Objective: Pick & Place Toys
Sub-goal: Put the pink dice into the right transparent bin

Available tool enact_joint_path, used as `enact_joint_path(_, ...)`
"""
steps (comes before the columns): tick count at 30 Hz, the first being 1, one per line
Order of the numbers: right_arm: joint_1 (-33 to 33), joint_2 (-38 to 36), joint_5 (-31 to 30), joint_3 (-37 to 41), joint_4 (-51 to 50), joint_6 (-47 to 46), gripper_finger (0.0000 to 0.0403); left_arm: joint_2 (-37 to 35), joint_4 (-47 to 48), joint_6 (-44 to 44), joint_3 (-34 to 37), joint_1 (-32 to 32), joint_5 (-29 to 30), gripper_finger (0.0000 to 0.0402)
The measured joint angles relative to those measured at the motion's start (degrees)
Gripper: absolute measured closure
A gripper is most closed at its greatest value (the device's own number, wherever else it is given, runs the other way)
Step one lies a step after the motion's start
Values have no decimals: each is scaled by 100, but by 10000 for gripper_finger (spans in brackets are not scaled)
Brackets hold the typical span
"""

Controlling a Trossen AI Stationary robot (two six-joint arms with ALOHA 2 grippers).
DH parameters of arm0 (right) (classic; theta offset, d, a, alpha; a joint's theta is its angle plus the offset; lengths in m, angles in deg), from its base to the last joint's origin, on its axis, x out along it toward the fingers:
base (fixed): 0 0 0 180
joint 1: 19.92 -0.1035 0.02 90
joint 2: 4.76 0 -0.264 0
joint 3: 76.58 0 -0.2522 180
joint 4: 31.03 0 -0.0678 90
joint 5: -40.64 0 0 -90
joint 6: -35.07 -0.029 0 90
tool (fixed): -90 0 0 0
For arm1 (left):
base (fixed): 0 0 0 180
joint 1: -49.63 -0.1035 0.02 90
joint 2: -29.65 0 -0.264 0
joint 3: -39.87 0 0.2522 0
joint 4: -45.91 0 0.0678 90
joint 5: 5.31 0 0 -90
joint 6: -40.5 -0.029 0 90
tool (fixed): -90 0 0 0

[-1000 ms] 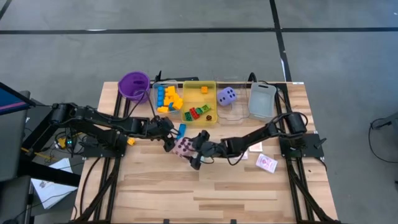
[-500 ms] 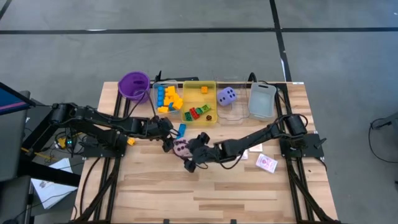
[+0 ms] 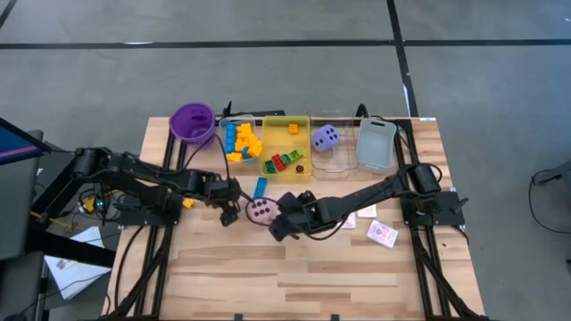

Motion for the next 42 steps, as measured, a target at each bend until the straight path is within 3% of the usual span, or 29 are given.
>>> enact_joint_path(3,-37,-2,337,0,-404,-212,3,0,-580,37,217,120,-581,105)
enact_joint_path(8,-92,-4,661,0,-706,-584,3,0,-1850,42,606,237,-653,105)
enact_joint_path(18,-165,-9,697,0,-698,-351,3,0,-2776,384,820,170,1401,105)
enact_joint_path(26,-110,-11,689,0,-696,483,3,0,-3137,432,818,-4,1583,105)
enact_joint_path(32,-15,15,622,73,-484,539,3,0,-3013,586,818,-3,1157,105)
enact_joint_path(38,-4,24,672,234,-111,524,3,0,-2950,668,818,32,-40,105)
enact_joint_path(42,-6,24,672,234,-123,524,3,0,-2972,711,818,168,-272,105)
